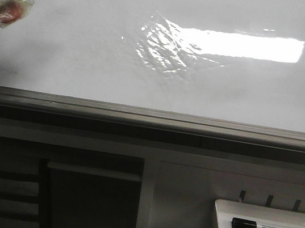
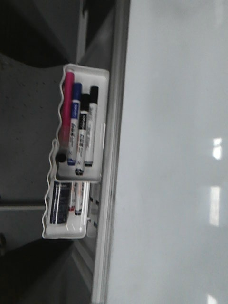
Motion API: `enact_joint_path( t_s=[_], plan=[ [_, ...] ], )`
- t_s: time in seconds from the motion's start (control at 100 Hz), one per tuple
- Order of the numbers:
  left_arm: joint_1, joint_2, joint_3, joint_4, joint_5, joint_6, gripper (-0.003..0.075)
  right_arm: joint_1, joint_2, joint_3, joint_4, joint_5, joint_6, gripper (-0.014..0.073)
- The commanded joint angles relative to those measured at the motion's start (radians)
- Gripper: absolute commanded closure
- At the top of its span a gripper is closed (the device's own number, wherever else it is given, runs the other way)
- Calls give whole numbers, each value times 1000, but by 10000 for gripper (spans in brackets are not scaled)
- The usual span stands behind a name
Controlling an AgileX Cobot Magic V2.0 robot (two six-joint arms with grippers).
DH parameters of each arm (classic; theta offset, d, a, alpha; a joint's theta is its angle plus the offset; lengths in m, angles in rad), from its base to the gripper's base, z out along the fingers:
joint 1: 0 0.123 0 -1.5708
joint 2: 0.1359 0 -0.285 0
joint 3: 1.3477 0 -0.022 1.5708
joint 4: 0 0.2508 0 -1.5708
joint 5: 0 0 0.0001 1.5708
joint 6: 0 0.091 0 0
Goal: Write number 7 on whiteboard
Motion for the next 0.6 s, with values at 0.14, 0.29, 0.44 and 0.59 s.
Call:
enact_joint_path(
  t_s=[0.14, 0.29, 0.44, 0.59],
  plan=[
    [-177, -2, -113, -126, 140, 312, 681, 33, 171, -148, 418, 108, -483, -53],
    [-308, -2, -113, -147, 77, 429, 681, 139, 277, -210, 510, 166, -708, -53],
    [-388, -2, -113, -147, 40, 457, 681, 320, 325, -234, 575, 110, -924, -53],
    [-411, -2, -113, -147, 26, 457, 681, 497, 337, -234, 584, -55, -983, -53]
  ],
)
